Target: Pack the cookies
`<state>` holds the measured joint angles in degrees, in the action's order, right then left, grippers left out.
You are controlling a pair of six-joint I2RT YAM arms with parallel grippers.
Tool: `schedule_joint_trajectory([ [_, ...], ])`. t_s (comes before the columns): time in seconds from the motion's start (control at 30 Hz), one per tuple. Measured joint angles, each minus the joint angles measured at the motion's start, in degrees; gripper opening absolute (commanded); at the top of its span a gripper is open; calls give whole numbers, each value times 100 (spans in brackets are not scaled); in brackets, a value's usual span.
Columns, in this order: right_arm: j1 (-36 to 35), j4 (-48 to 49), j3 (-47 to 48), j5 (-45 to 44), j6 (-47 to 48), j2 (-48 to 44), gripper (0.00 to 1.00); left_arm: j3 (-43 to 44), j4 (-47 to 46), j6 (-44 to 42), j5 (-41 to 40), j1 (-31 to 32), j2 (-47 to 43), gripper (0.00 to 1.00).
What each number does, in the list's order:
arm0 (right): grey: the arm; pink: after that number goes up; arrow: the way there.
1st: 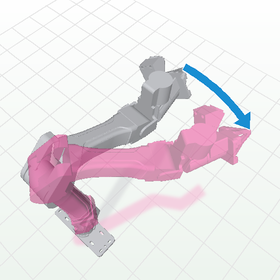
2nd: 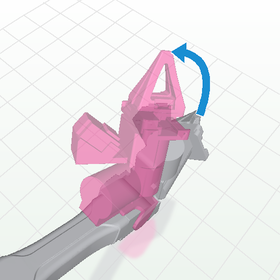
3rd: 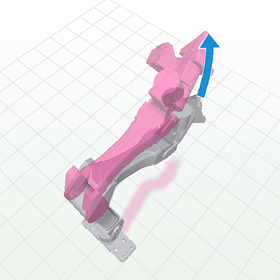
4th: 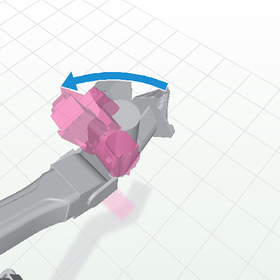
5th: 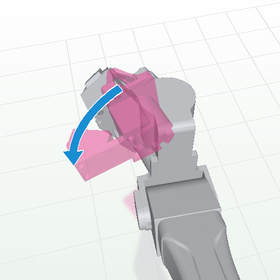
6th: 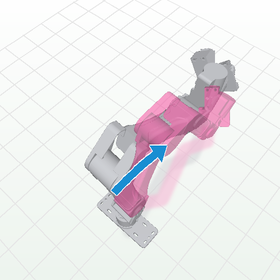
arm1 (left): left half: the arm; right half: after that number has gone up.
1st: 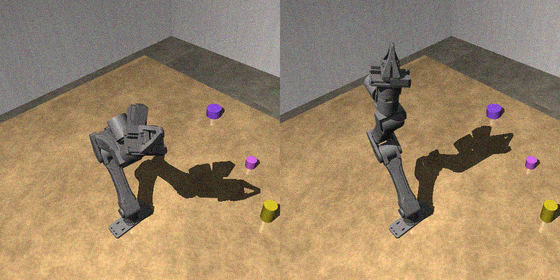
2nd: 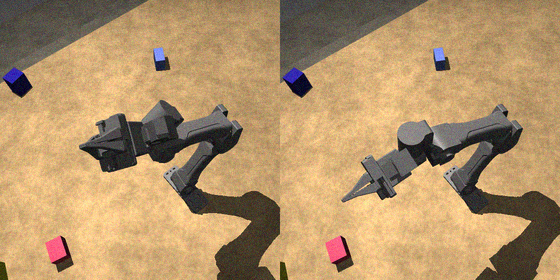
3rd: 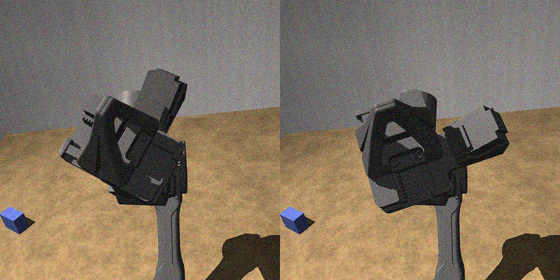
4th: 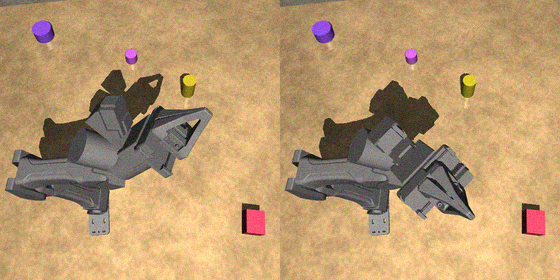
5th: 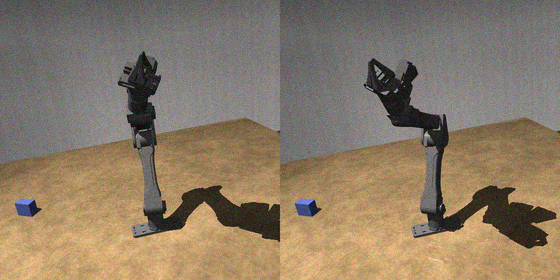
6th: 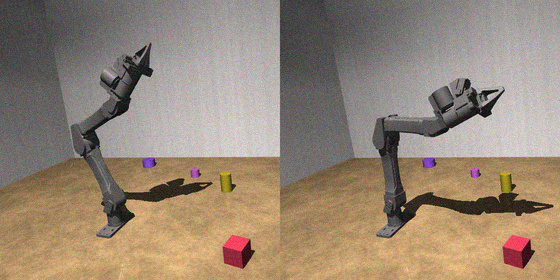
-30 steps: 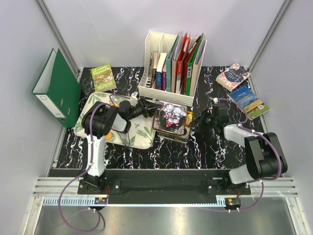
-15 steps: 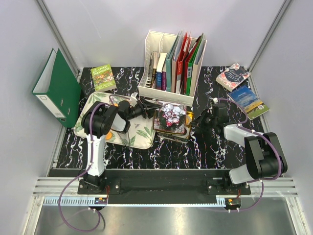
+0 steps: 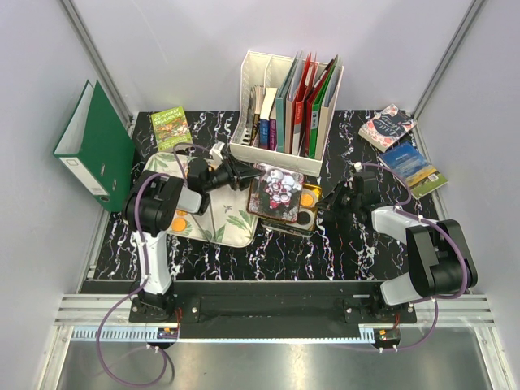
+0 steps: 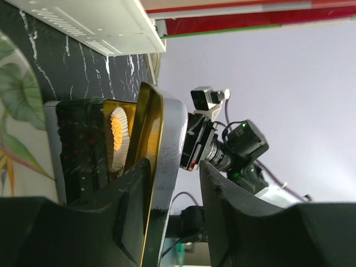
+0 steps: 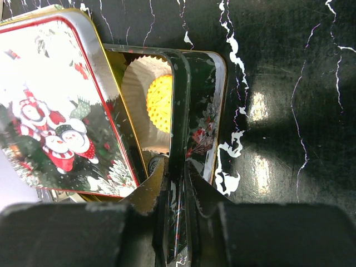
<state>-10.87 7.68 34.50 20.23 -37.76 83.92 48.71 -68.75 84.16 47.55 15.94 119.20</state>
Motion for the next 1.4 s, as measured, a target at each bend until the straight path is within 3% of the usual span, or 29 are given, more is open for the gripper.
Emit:
schedule_joint_trajectory([
  [0.4,0,0,0,2,0,0,0,492,3018,-2299,17,68,-815,30],
  [0.97,0,11,0,15,0,7,0,1325,5335,-3836,-376,249,-815,22],
  [1.4,0,15,0,22,0,13,0,2568,6975,-4732,-610,511,-638,20],
])
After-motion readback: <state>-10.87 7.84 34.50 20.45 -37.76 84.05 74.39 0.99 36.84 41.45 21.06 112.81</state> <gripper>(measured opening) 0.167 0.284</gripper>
